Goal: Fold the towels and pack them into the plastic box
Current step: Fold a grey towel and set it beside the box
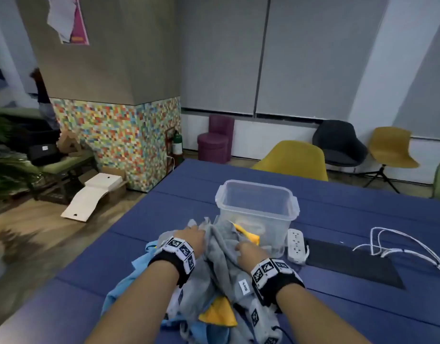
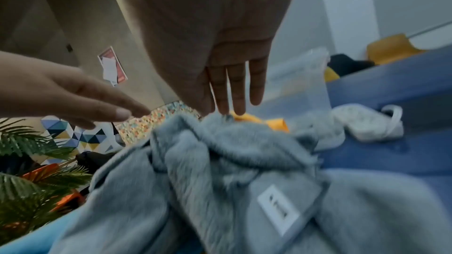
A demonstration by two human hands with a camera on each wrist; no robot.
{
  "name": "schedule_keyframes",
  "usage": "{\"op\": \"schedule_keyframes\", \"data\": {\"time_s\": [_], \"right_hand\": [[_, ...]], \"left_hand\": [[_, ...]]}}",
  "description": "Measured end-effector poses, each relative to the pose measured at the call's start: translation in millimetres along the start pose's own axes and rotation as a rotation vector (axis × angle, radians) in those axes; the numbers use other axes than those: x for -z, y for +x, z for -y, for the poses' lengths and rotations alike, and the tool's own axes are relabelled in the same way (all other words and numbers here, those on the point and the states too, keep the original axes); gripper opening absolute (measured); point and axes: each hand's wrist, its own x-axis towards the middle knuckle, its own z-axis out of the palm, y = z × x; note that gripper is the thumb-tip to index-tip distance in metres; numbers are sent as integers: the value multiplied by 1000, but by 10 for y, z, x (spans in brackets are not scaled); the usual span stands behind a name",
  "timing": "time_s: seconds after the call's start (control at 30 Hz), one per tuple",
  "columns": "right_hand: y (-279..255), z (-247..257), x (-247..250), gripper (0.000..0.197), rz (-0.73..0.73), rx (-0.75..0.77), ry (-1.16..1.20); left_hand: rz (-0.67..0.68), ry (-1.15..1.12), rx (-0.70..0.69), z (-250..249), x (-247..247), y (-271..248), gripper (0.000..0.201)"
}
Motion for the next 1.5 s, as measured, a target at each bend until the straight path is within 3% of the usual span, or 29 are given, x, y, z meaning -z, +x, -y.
{"op": "schedule_keyframes", "data": {"time_s": [0.13,0.27,0.43,0.5,0.57,0.63,0.73,0.83,0.93,1.0,1.03,1.07,1.1,1.17,1.23,1.3,1.37,1.5], "right_hand": [[224,94,-266,36,-164,-54,10],[393,82,-423,52,-232,-120,34],[627,32,-597,32,-227,-132,39],[640,17,-577,46,-311,-121,192],[582,-7,-429,44,-394,-137,420],[471,-98,-176,27,-435,-176,513],[355,-274,239,29,-513,-161,451],[112,-486,648,30,-572,-87,399],[-230,-717,1007,29,-655,3,347],[-496,-889,1182,31,-698,32,301],[-630,-1000,1224,34,-714,44,264],[-779,-1129,1232,38,-728,60,219],[-934,-1278,1184,43,-717,77,163],[-1198,-1570,939,54,-542,116,-10],[-1421,-1936,503,60,-141,69,-177],[-1644,-2275,38,49,207,-82,-208],[-1830,-2495,-338,32,259,-212,-155],[-1950,-2592,-783,33,119,-281,-18]], "left_hand": [[-46,-36,-32,-3,-237,162,50],[-101,-22,-22,14,-410,351,62],[-129,64,-70,-18,-411,432,38],[-204,-35,-112,-11,-385,424,34],[-229,-245,-170,-34,-301,366,35],[-121,-406,-242,-113,-163,323,40],[28,-494,-300,-260,48,327,41],[5,-724,-294,-574,238,216,50],[-35,-1018,-277,-963,402,112,28],[-53,-982,-346,-1209,504,51,26],[-73,-876,-390,-1323,541,11,18],[-110,-742,-425,-1442,556,-46,23],[-161,-603,-441,-1578,538,-123,31],[-159,-415,-488,-1814,353,-256,24],[63,-271,-562,-2042,-57,-425,26],[317,-156,-598,-2190,-546,-562,33],[363,-87,-577,-2246,-970,-630,35],[130,-119,-457,-2264,-1405,-699,28]]}}
